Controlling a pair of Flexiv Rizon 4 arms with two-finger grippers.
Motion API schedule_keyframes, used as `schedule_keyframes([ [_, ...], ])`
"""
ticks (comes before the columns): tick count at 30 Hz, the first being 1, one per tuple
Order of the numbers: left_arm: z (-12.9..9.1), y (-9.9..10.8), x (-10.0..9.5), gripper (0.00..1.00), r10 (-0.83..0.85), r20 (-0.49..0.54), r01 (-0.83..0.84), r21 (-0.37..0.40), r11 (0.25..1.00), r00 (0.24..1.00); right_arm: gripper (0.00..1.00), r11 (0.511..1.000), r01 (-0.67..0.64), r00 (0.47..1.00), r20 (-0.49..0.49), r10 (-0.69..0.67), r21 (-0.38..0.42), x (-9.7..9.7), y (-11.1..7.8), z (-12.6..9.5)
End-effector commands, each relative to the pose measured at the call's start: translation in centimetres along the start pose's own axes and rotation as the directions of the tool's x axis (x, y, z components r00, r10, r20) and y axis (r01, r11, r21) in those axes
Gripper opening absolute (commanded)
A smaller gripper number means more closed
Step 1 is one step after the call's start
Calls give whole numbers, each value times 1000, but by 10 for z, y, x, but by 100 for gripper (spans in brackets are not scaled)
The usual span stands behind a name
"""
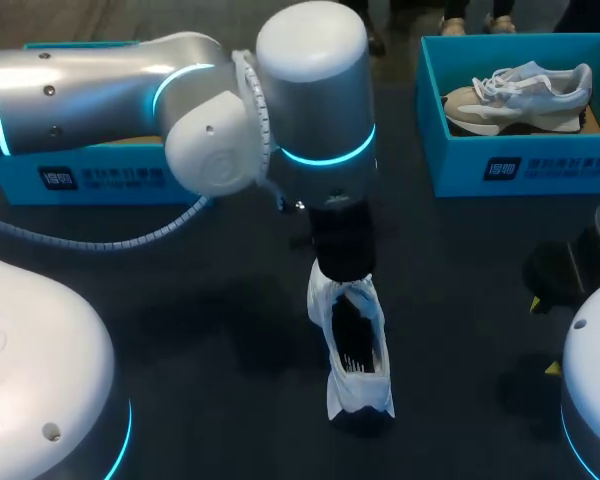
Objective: Take the shoe out of the shoebox, open the shoe tongue, remove and reinsert the insole, then place the shoe into the shoebox
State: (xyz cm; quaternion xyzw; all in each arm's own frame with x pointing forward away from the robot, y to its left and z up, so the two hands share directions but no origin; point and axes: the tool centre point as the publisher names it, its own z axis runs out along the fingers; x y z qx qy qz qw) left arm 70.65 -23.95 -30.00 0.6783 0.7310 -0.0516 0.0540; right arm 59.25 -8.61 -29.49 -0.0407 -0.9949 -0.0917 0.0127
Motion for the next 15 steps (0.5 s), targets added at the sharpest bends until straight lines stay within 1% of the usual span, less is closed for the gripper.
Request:
schedule_keyframes([
  [1,10,-7,2,27,3,3,-3,14,1000,1000,100,1000,0,1000,5,0,2,3,0,0],
  [6,16,-24,8,25,-1,11,1,37,999,1000,100,1000,0,1000,5,0,2,3,0,0],
  [7,17,-26,9,25,-3,14,2,51,999,1000,100,1000,0,1000,5,0,2,3,0,0],
  [11,25,-36,11,24,-3,1,2,57,998,1000,100,1000,0,1000,5,0,2,3,0,0],
  [15,16,-39,15,23,-8,16,7,51,999,1000,100,1000,0,1000,5,0,2,3,0,0],
])
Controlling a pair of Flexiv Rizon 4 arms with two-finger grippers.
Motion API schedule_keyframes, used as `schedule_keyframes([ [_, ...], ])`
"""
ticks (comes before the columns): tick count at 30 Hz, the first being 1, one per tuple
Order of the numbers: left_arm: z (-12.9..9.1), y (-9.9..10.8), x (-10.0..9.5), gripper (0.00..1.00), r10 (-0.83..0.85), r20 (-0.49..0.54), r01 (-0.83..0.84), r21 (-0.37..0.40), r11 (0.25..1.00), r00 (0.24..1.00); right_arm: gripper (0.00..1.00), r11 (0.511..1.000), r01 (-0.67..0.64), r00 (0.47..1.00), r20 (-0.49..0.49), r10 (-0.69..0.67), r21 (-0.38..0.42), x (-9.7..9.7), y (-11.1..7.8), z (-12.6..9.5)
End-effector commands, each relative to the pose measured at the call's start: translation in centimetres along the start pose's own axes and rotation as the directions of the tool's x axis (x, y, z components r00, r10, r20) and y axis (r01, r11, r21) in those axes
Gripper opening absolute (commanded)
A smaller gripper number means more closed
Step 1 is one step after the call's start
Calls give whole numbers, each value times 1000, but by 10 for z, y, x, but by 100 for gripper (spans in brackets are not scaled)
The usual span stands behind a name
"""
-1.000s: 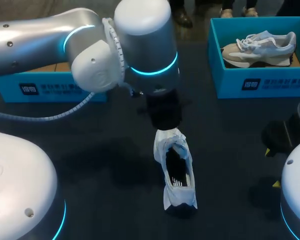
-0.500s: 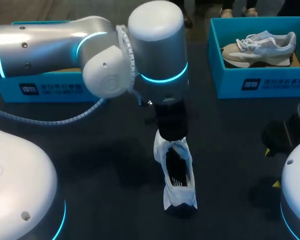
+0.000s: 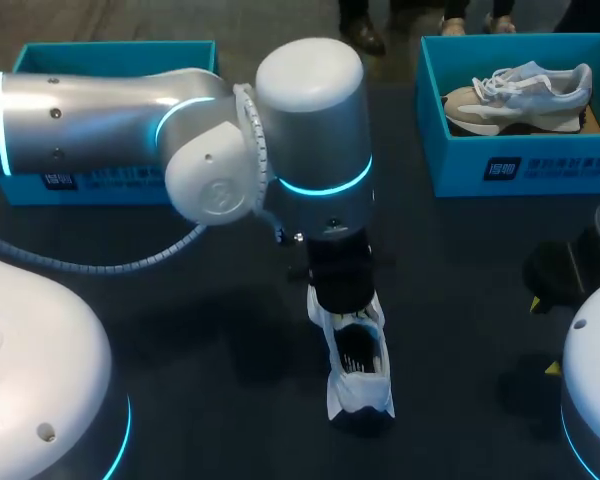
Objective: Take the shoe out of the shoebox, open the shoe tongue, remove and reinsert the insole, then place the shoe into the shoebox
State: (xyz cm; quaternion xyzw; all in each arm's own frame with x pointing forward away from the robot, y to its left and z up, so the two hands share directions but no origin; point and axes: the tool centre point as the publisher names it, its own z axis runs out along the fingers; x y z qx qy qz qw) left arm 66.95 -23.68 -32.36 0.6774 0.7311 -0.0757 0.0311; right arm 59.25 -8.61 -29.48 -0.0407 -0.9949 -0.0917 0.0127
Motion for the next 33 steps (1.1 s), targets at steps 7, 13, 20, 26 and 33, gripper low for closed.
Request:
schedule_keyframes([
  [7,-7,3,0,24,-5,19,6,-38,999,1000,100,1000,0,1000,5,0,2,3,0,0],
  [13,13,-2,1,24,-10,-16,10,-1,1000,1000,100,1000,0,1000,5,0,2,3,0,0],
  [20,-13,-6,3,24,-13,33,15,-33,999,999,100,1000,0,1000,5,0,2,3,0,0],
  [26,-51,-8,4,25,-29,74,34,-69,997,997,100,1000,0,1000,5,0,2,3,0,0],
  [33,-72,-6,6,30,-175,33,177,-59,982,984,100,1000,0,1000,5,0,2,3,0,0],
])
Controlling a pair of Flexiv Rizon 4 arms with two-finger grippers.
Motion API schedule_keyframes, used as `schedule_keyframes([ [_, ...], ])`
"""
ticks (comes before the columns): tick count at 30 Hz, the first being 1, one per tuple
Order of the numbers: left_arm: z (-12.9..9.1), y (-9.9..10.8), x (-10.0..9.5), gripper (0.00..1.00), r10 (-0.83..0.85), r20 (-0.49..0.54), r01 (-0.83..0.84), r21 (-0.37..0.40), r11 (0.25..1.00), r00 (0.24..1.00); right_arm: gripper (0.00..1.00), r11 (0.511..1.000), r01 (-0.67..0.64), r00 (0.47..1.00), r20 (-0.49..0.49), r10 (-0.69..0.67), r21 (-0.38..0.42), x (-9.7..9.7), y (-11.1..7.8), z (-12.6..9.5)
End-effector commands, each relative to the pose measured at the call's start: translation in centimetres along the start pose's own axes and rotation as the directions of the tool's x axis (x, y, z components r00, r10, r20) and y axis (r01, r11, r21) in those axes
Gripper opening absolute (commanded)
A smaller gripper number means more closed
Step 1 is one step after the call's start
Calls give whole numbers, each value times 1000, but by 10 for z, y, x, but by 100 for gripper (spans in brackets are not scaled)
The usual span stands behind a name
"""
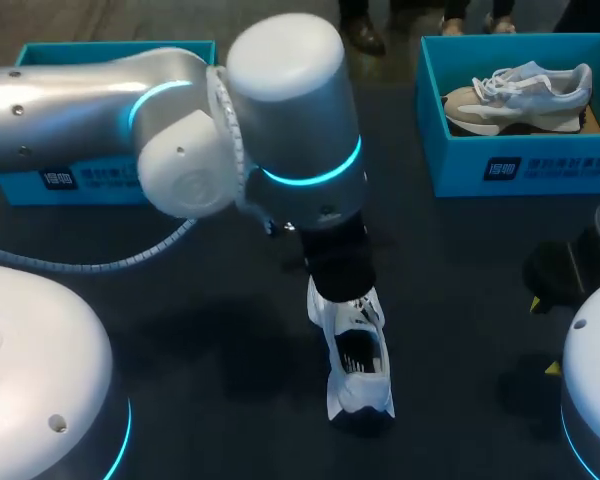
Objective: Take the shoe out of the shoebox, open the shoe tongue, remove and reinsert the insole, then place the shoe into the shoebox
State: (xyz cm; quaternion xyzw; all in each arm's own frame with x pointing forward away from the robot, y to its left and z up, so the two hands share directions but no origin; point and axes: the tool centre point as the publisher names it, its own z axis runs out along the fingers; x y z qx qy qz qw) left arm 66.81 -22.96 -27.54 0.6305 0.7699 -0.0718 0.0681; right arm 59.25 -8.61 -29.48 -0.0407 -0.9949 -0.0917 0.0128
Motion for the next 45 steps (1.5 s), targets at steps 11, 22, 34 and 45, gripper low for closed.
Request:
schedule_keyframes([
  [11,-38,-6,13,100,-216,-65,216,-7,976,974,100,1000,0,1000,6,0,2,3,0,0],
  [22,-35,-17,17,100,-363,-84,362,-25,932,928,100,1000,0,1000,6,0,2,3,0,0],
  [34,-40,-44,32,100,-916,-183,914,-130,384,358,100,1000,0,1000,6,0,2,3,0,0],
  [45,-41,-49,35,100,-937,-143,928,-156,340,319,100,1000,0,1000,6,0,2,3,0,0],
])
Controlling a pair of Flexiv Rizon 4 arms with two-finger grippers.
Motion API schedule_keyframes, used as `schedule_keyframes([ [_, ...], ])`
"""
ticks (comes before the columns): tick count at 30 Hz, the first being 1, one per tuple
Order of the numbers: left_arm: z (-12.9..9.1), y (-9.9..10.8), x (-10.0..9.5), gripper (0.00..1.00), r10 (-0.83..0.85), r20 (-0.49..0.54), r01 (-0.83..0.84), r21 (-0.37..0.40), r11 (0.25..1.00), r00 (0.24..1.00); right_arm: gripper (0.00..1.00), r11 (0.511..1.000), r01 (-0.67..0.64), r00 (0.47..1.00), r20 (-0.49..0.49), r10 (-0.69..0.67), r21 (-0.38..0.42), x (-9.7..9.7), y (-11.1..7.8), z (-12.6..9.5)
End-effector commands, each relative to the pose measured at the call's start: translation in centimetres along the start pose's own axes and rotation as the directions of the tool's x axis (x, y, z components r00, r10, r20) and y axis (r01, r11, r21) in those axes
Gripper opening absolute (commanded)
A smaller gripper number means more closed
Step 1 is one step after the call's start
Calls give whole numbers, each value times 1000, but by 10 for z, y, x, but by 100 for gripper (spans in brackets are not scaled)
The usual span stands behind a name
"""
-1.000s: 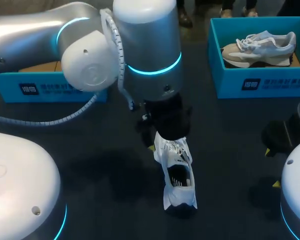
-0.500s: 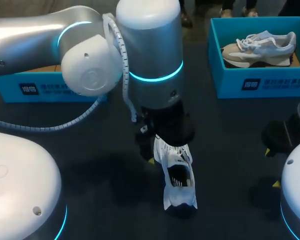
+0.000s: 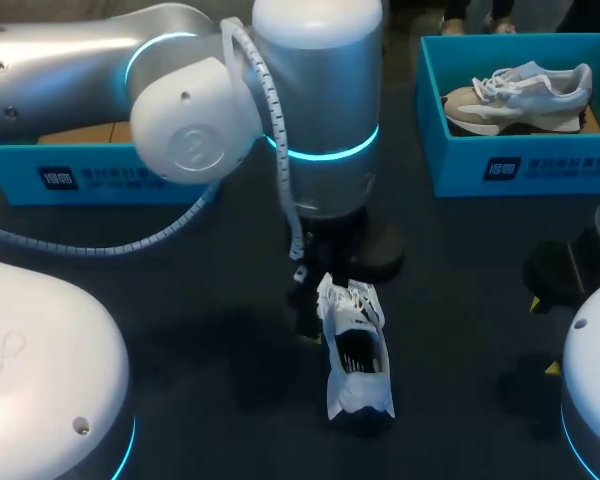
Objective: Take the shoe out of the shoebox, open the shoe tongue, remove and reinsert the insole, then place the shoe into the shoebox
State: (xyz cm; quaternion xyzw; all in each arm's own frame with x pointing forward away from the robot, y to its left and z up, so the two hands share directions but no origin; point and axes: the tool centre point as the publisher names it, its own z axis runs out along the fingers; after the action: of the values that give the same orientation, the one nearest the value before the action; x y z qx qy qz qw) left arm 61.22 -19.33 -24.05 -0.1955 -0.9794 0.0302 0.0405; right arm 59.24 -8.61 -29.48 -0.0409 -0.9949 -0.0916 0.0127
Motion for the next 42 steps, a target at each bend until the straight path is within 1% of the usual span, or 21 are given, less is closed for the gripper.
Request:
schedule_keyframes([
  [1,0,-4,-2,100,-241,-18,241,-20,970,970,100,1000,0,1000,5,0,2,3,0,0],
  [4,0,-4,-2,100,-241,-18,241,-20,970,970,100,1000,0,1000,5,0,2,3,0,0],
  [5,4,-12,2,100,-312,-72,313,9,950,947,100,1000,0,1000,5,0,2,3,0,0],
  [6,9,-17,6,100,-354,-63,356,24,934,933,100,1000,0,1000,5,0,2,3,0,0],
  [7,12,-19,8,100,-357,-55,359,29,933,932,100,1000,0,1000,5,0,2,3,0,0],
  [8,16,-23,10,100,-408,-52,410,34,911,911,100,1000,0,1000,5,0,2,3,0,0],
  [9,20,-28,15,100,-424,-46,426,38,904,904,100,1000,0,1000,5,0,2,3,0,0],
  [10,22,-31,20,100,-410,-56,412,53,909,911,100,1000,0,1000,5,0,2,3,0,0],
  [11,22,-34,23,100,-432,-56,435,56,899,900,100,1000,0,1000,5,0,2,3,0,0],
  [12,23,-37,26,100,-446,-39,448,52,893,894,100,1000,0,1000,5,0,2,3,0,0],
  [14,23,-39,30,100,-457,-48,459,63,886,888,100,1000,0,1000,5,0,2,3,0,0],
  [17,25,-43,36,100,-476,-65,480,57,875,877,100,1000,0,1000,5,0,2,3,0,0],
  [22,34,-51,47,100,-479,-59,482,69,874,876,100,1000,0,1000,5,0,2,3,0,0],
  [26,42,-57,48,100,-467,-89,473,70,878,880,100,1000,0,1000,5,0,2,3,0,0],
  [29,49,-59,46,100,-470,-91,476,61,877,878,100,1000,0,1000,5,0,2,3,0,0],
  [31,56,-60,42,100,-474,-90,479,45,876,876,100,1000,0,1000,5,0,2,3,0,0],
  [38,73,-62,31,100,-476,-108,481,33,876,873,100,1000,0,1000,5,0,2,3,0,0],
  [42,84,-64,33,100,-475,-119,480,14,877,872,100,1000,0,1000,5,0,2,3,0,0],
])
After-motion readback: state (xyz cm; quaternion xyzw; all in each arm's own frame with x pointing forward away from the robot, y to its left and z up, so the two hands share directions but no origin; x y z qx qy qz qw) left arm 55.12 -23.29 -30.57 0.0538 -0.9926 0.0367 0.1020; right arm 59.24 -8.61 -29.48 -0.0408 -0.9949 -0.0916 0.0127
